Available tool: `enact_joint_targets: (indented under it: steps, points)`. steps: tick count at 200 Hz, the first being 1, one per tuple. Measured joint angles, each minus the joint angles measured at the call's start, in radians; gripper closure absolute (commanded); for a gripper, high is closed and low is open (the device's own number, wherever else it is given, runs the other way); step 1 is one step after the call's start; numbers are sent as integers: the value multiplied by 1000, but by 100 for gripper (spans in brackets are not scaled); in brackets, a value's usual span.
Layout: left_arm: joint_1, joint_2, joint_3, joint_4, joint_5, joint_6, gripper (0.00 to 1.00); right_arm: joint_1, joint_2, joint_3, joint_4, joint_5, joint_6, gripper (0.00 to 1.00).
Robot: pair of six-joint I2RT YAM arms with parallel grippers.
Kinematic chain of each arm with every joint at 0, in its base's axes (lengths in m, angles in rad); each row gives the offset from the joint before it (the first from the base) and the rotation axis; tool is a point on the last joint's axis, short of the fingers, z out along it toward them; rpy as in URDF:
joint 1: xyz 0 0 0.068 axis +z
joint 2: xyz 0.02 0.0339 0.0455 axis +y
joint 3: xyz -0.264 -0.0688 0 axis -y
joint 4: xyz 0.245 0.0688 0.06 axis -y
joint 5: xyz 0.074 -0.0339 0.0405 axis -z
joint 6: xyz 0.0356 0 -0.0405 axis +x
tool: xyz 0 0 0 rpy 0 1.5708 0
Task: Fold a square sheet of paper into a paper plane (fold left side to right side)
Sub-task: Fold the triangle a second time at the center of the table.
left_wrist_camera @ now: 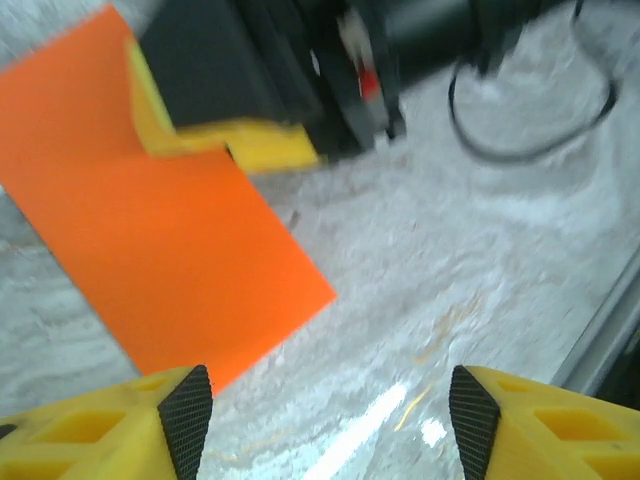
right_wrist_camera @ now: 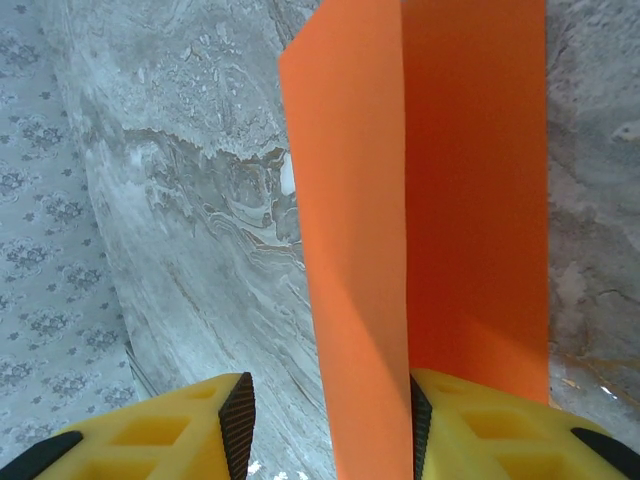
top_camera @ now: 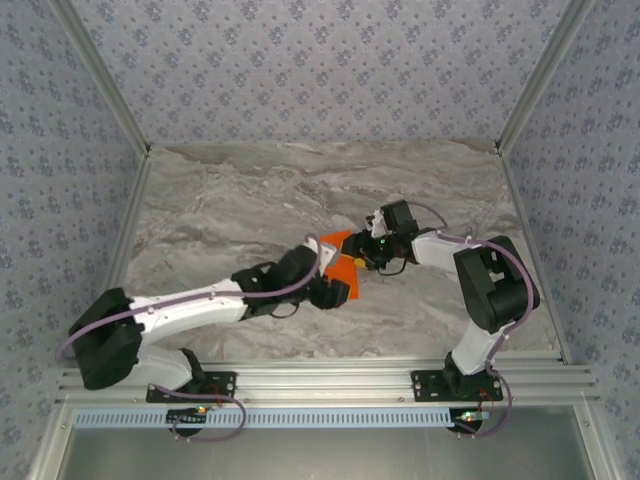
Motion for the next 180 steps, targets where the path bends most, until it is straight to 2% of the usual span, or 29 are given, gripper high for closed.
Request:
enact_joint_targets:
  steps: [22,50,81,133,180]
  points:
    - [-76,120,64,-63,-104,11,31,-2,0,10,-4,-5,0,54]
    - [-124,241,185,-128,-219,19,29,-4,0,18,-9,-8,0,54]
    - [-138,333,296,-209,-317,27,28,-4,0,20,-14,-8,0,54]
    - [-154,482,424,-313,-406,51,26,-4,0,27,-21,-8,0,54]
    - [-169,587,530,-404,-513,55,30,-4,0,27,-24,-8,0,54]
